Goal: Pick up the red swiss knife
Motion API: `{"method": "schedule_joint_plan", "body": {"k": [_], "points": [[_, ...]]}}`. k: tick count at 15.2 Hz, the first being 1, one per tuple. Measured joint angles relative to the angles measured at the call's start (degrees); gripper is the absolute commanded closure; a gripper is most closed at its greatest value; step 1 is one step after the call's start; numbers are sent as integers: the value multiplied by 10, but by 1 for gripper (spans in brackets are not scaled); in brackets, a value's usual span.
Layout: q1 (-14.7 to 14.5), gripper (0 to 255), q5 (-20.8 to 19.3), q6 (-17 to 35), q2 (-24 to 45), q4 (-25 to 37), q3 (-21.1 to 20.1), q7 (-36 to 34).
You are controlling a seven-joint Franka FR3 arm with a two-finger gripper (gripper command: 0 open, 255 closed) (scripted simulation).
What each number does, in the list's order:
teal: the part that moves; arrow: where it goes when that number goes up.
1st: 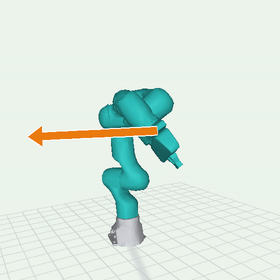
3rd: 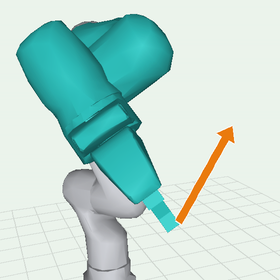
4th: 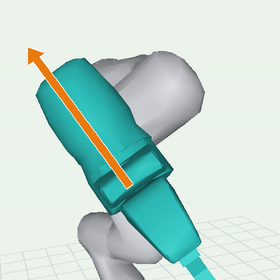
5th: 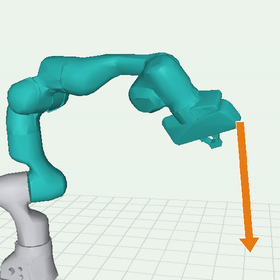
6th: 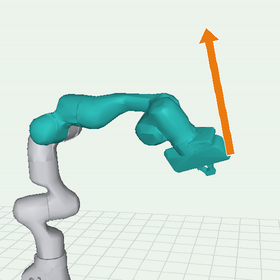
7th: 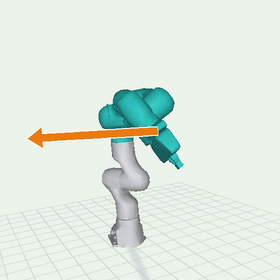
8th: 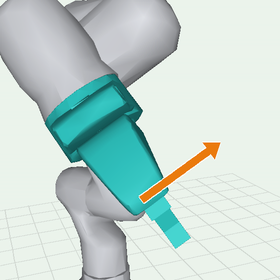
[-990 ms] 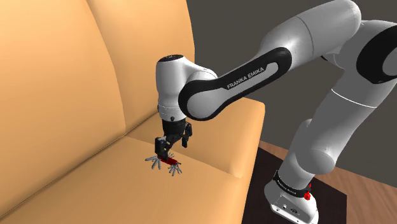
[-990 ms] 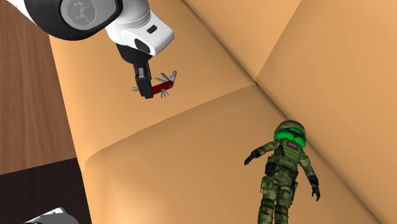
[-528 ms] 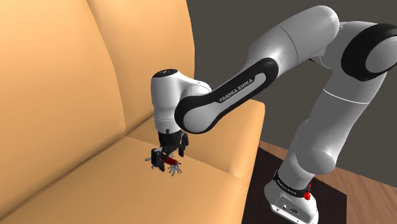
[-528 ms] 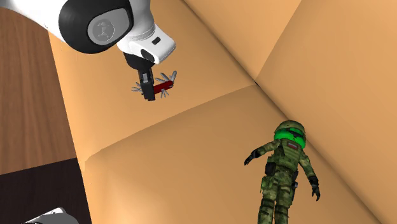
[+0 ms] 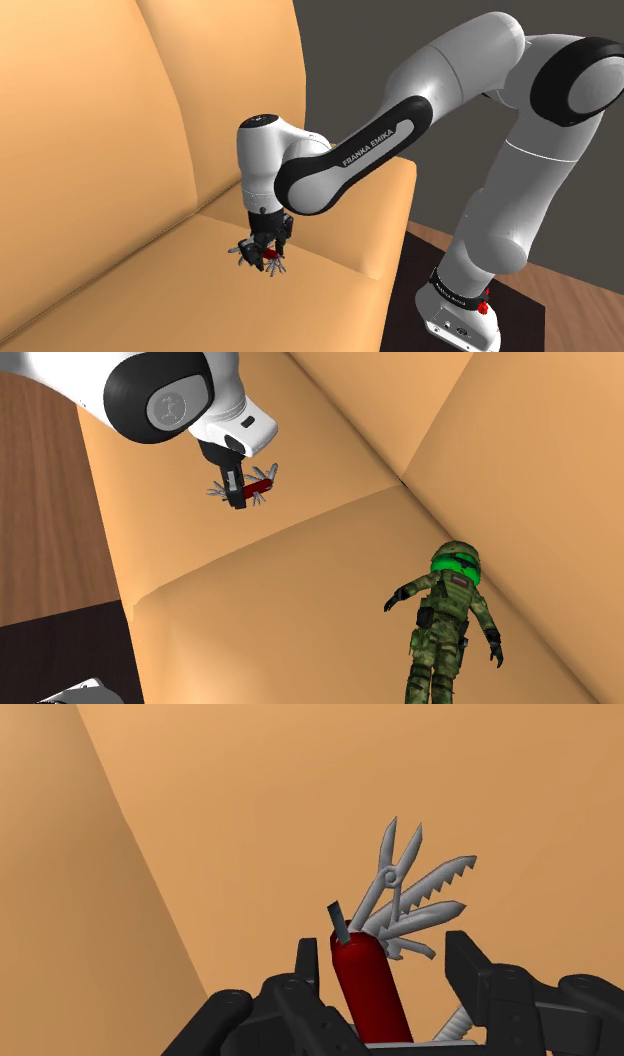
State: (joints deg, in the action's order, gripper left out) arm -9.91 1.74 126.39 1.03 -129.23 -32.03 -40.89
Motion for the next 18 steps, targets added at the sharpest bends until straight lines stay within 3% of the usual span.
{"method": "schedule_joint_plan", "body": {"k": [6, 18], "points": [[0, 255, 1, -2, -2, 1, 1, 1], [2, 255, 32, -88, -54, 39, 5, 23]]}}
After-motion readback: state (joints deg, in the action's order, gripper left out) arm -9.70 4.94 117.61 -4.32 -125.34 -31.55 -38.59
